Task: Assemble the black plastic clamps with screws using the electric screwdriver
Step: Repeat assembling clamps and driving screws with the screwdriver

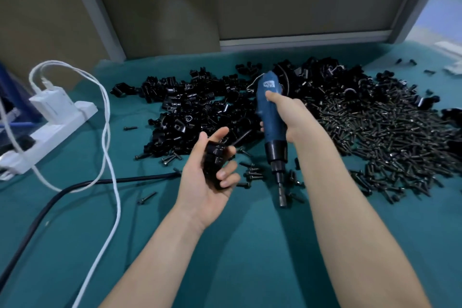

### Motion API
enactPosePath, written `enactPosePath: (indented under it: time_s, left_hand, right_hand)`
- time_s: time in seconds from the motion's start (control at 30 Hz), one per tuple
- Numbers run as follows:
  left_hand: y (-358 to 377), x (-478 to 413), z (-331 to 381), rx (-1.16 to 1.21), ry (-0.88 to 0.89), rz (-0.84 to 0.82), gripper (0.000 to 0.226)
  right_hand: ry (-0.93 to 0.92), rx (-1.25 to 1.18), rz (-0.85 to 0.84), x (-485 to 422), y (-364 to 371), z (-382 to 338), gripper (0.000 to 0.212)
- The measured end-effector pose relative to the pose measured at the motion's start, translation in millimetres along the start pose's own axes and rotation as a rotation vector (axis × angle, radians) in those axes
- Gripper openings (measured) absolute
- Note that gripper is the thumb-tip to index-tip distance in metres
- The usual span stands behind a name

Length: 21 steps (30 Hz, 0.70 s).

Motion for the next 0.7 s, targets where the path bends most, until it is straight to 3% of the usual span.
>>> enactPosePath:
  time_s: [0.07,0.23,0.33,0.37,0.43,0.53,0.7]
  left_hand:
    - [-1,0,-2,0.044,-0.029,-0.005,0.034]
    - [-2,-1,-3,0.063,-0.054,0.026,0.034]
    - [-3,-1,-4,0.051,-0.054,0.036,0.035]
    - [-4,-1,-4,0.050,-0.056,0.038,0.035]
    - [-4,-1,-5,0.054,-0.059,0.044,0.035]
    - [-5,-2,-6,0.037,-0.045,0.060,0.032]
    - [-4,-1,-3,-0.012,-0.033,0.084,0.028]
  right_hand:
    - [-0.045,0.126,0.066,-3,-8,0,0.055]
    - [-0.187,0.560,0.245,1,-23,-9,0.042]
    - [-0.474,0.819,0.429,26,-18,-32,0.018]
    - [-0.607,0.866,0.405,38,-8,-38,0.009]
    - [-0.745,1.025,0.172,56,24,-36,0.002]
    - [-0.607,1.395,-0.163,67,59,-1,0.007]
    - [-0.537,1.516,-0.163,65,62,13,0.028]
Point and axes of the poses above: each hand's wrist, its own x-axis away from the middle knuckle, its own y-axis out of the palm, z = x × y, the point moved 6 cm from there along -x, towards the middle knuckle, and after that the axes turned 1 degree about -z, right-handed, at the moved point
